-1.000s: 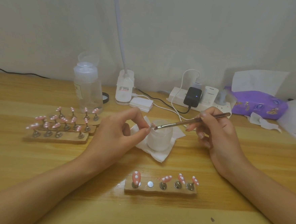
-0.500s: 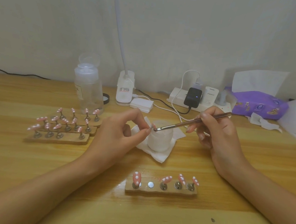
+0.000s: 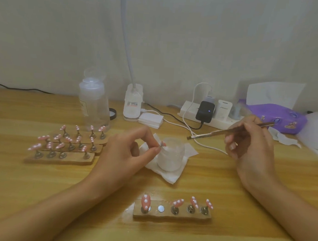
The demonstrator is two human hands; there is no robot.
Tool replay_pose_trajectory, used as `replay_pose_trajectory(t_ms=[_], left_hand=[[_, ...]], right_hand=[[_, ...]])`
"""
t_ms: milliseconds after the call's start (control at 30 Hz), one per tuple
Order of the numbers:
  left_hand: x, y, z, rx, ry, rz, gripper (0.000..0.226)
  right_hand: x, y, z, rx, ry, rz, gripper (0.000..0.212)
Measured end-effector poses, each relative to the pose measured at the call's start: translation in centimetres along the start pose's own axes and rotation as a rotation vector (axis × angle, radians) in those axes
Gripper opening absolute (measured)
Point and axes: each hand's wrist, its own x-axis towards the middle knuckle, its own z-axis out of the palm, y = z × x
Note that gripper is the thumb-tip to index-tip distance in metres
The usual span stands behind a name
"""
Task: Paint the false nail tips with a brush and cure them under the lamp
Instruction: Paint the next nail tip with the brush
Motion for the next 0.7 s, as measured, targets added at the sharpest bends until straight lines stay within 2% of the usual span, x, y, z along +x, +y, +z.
replay_pose_trajectory(t_ms=[133, 233, 367, 533, 700], left_hand=[[0.0, 0.0, 0.0, 0.004, -0.005, -0.004, 0.01], [0.0, 0.0, -0.1, 0.005, -0.007, -0.004, 0.009], [-0.1, 0.1, -0.1, 0.006, -0.016, 0.001, 0.011], [0.0, 0.3, 0.0, 0.002, -0.012, -0.017, 0.011], [0.1, -0.1, 0.0, 0.003, -0.003, -0.036, 0.01]], right_hand=[[-0.4, 0.2, 0.2, -0.077, -0.23, -0.168, 0.025], [-0.6, 0.1, -0.1, -0.149, -0.305, -0.259, 0.013], [-0.5, 0.0, -0.5, -0.174, -0.275, -0.283, 0.015], [-0.5, -0.3, -0.2, -0.126, -0.118, -0.241, 0.02], [-1.2, 0.5, 1.1, 0.009, -0.055, 0.048, 0.026]])
